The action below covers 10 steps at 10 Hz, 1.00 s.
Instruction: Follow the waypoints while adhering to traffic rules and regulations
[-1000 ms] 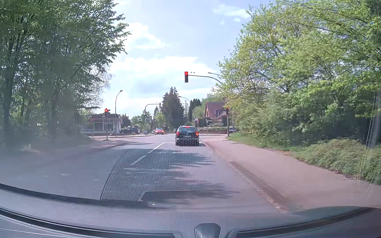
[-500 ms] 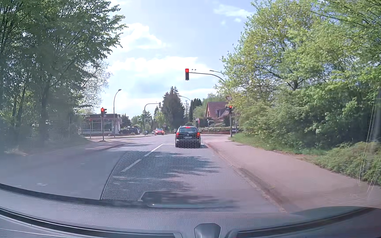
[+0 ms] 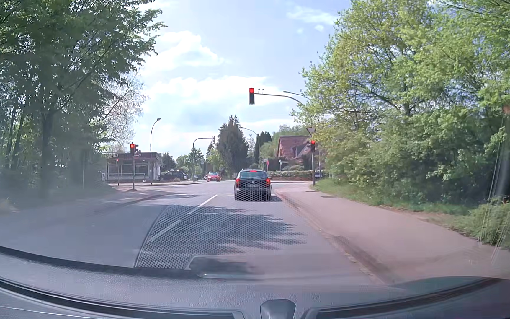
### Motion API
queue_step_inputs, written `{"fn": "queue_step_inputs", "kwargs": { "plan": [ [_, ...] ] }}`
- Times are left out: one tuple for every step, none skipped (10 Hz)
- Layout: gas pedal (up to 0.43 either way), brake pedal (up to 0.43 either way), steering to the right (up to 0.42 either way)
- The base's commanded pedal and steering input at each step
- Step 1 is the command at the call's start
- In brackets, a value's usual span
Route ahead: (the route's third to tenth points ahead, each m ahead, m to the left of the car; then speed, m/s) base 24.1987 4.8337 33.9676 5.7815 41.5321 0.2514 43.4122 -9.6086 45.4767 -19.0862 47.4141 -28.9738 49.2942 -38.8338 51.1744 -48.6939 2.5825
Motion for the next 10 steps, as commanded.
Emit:
{"fn": "queue_step_inputs", "kwargs": {
  "plan": [
    [0.000, 0.000, -0.014],
    [0.000, 0.000, -0.015],
    [0.000, 0.000, -0.015],
    [0.000, 0.000, -0.016],
    [0.000, 0.000, -0.016],
    [0.000, 0.000, -0.016],
    [0.000, 0.000, -0.016],
    [0.000, 0.000, -0.016],
    [0.000, 0.000, -0.016],
    [0.000, 0.000, -0.016]
  ]
}}
